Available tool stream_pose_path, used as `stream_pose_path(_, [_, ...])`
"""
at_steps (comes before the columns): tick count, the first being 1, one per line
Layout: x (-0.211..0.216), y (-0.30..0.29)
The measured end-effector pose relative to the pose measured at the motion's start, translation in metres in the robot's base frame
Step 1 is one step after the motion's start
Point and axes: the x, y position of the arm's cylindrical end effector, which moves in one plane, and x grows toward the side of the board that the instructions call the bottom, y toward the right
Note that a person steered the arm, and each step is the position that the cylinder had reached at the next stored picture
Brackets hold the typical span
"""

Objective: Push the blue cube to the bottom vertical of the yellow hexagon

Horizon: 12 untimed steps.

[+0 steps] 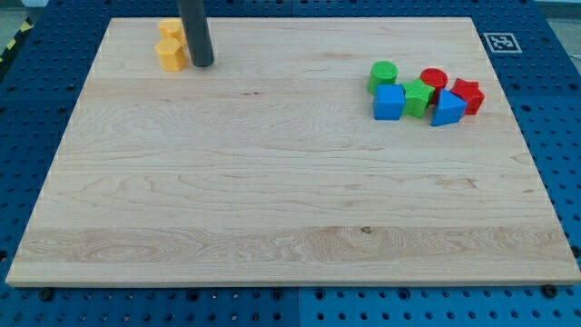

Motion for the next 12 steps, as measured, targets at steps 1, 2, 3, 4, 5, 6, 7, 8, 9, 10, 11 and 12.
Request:
stream_pose_path(1, [0.0,0.001])
stream_pose_path(2, [-0.008,0.033])
stream_pose_path(3, [-0.017,0.108])
stream_pose_path(4, [-0.017,0.21])
stream_pose_path(5, [-0.016,0.331])
stream_pose_path(6, [0.035,0.376])
stream_pose_path(7, [0.08,0.376])
stream_pose_path(8, [0.08,0.376])
stream_pose_path(9, [0.08,0.368])
stream_pose_path(10, [0.083,0.343])
stream_pose_path(11, [0.086,0.316])
stream_pose_path(12, [0.087,0.288])
